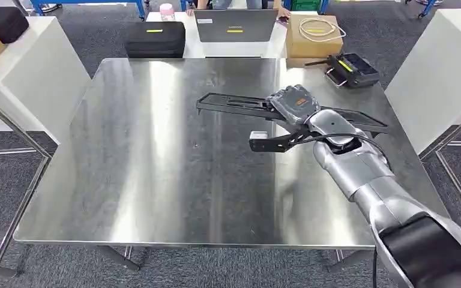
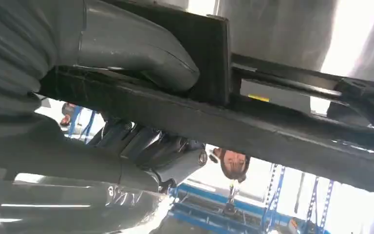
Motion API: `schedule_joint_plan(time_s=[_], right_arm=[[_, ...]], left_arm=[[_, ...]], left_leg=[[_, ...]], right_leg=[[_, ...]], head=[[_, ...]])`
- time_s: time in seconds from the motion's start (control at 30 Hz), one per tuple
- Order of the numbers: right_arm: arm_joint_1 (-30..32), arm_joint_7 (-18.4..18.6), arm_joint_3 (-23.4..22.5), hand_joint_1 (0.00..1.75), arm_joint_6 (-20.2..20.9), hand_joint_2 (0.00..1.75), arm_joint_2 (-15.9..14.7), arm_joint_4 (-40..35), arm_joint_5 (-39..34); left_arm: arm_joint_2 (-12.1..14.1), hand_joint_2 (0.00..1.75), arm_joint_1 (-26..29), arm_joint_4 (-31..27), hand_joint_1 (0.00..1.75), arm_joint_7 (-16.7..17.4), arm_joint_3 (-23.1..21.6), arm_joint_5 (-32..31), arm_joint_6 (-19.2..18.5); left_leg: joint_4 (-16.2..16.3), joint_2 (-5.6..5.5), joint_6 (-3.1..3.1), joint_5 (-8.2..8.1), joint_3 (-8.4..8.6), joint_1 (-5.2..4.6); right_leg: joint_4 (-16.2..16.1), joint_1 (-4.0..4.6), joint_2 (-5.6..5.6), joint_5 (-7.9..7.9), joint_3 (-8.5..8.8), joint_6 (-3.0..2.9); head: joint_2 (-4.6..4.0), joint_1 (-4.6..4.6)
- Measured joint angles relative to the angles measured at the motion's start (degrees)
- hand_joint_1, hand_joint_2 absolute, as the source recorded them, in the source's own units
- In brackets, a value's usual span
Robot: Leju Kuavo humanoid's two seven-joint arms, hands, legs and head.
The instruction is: Take the parts from the cabinet and place them on the table.
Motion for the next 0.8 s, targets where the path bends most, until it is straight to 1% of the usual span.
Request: schedule_joint_plan(time_s=[0.03,0.07,0.1,0.13,0.17,0.2,0.23,0.27,0.33,0.37,0.5,0.57,0.63,0.73,0.8], right_arm=[[-0.1,-0.1,0.0,1.75,0.0,1.75,-0.1,-0.1,-0.1],[0.0,-0.2,0.0,1.75,0.0,1.75,-0.5,-0.3,-0.3],[0.2,-0.6,0.0,1.75,0.0,1.75,-0.9,-0.3,-0.5],[0.3,-0.9,-0.1,1.75,-0.1,1.75,-1.2,-0.5,-0.7],[0.2,-1.1,-0.1,1.75,-0.1,1.75,-1.8,-0.5,-1.0],[0.0,-1.2,-0.1,1.75,-0.1,1.75,-1.9,-0.5,-1.0],[0.0,-1.2,-0.1,1.75,-0.1,1.75,-2.0,-0.6,-1.1],[0.0,-1.3,-0.1,1.75,-0.1,1.75,-2.2,-0.7,-1.1],[0.0,-1.4,-0.1,1.75,-0.1,1.75,-2.3,-0.7,-1.1],[0.0,-1.4,-0.1,0.00,-0.1,0.00,-2.4,-0.7,-1.1],[-0.1,-1.4,-0.1,0.00,-0.1,0.00,-2.4,-0.8,-1.2],[-0.2,-1.4,-0.1,0.00,-0.1,0.00,-2.4,-0.8,-1.3],[-0.5,-1.6,0.0,0.00,-0.1,0.00,-2.2,-0.8,-1.4],[-0.9,-1.5,0.0,0.00,0.0,0.00,-1.8,-0.8,-1.4],[-1.1,-1.4,0.0,0.00,0.0,0.00,-1.6,-0.8,-1.4]], left_arm=[[-0.1,1.75,-0.1,0.0,0.00,-3.3,0.0,-0.2,1.1],[-0.2,1.75,-0.3,-0.1,0.00,-6.7,0.0,-0.2,3.1],[-0.2,1.75,-0.3,-0.1,0.00,-9.7,0.0,-0.4,5.1],[-0.3,1.75,-0.3,-0.1,0.00,-12.0,0.0,-0.4,6.9],[-0.4,1.75,-0.4,-0.1,0.00,-12.2,0.0,0.0,7.1],[-0.4,1.75,-0.4,-0.1,0.00,-12.2,0.0,0.1,7.1],[-0.4,1.75,-0.5,-0.1,0.00,-12.2,0.1,0.1,7.3],[-0.4,1.75,-0.5,-0.1,0.00,-12.2,0.1,0.1,7.4],[-0.4,1.75,-0.5,-0.1,0.00,-12.2,0.2,0.1,7.4],[-0.5,0.00,-0.5,-0.1,0.00,-12.2,0.3,0.1,7.4],[-0.6,0.00,-0.5,-0.1,0.00,-11.9,0.4,0.4,7.5],[-0.6,0.00,-0.5,-0.1,0.00,-10.5,0.5,0.6,6.7],[-0.6,0.00,-0.5,-0.1,0.00,-7.8,1.0,1.0,5.9],[-0.6,0.00,-0.5,-0.1,0.00,-5.8,1.1,-0.1,5.2],[-0.6,0.00,-0.5,-0.1,0.00,-5.3,1.1,-0.8,5.0]], left_leg=[[-0.2,0.04,0.33,-0.48,-0.16,-0.51],[-1.1,0.05,0.72,-0.25,0.79,-0.68],[-1.0,0.05,1.01,-0.57,0.78,-0.77],[-1.5,0.06,0.88,-0.30,1.02,-0.52],[-1.6,0.02,0.67,-0.35,0.97,-0.72],[-1.6,-0.01,0.75,-0.41,0.99,-0.94],[-1.6,-0.11,0.75,-0.41,1.01,-1.15],[-1.6,-0.16,1.00,-0.58,1.03,-1.36],[-1.6,-0.19,1.33,-0.78,1.02,-1.43],[-1.6,-0.18,1.37,-0.81,0.99,-1.44],[-1.6,-0.20,1.47,-0.86,1.09,-1.47],[-1.6,-0.29,1.52,-0.83,1.17,-1.52],[-1.6,-0.28,1.58,-0.79,1.27,-1.54],[-1.6,-0.28,1.68,-0.83,1.46,-1.56],[-1.6,-0.28,1.79,-0.89,1.49,-1.60]], right_leg=[[-0.3,0.09,0.02,-0.03,-0.24,0.27],[-0.2,0.15,-0.02,-0.39,-0.38,0.73],[-0.7,0.14,-0.02,-0.58,-0.21,1.08],[-0.5,0.41,-0.09,-0.91,-0.05,0.92],[-0.6,0.69,-0.12,-0.81,0.28,0.91],[-0.8,0.51,-0.13,-0.87,0.38,1.01],[-1.1,0.75,-0.15,-0.83,0.44,1.06],[-1.3,0.68,-0.18,-0.84,0.45,1.07],[-1.5,0.69,-0.23,-0.85,0.49,1.06],[-1.6,0.70,-0.23,-0.86,0.50,1.06],[-1.8,0.69,-0.24,-0.95,0.68,1.26],[-1.8,0.67,-0.32,-0.94,0.69,1.28],[-1.8,0.66,-0.32,-0.87,0.68,1.38],[-1.9,0.50,-0.35,-0.82,0.48,1.47],[-1.9,0.31,-0.35,-0.78,0.55,1.58]], head=[[0.00,-0.02],[0.00,-0.57],[0.00,-0.46],[0.00,-0.46],[0.00,-0.24],[0.00,-0.29],[0.00,-0.37],[0.00,-0.35],[0.00,-0.31],[0.00,-0.33],[0.00,-0.33],[0.00,-0.31],[0.00,-0.33],[0.00,-0.29],[0.00,-0.33]])
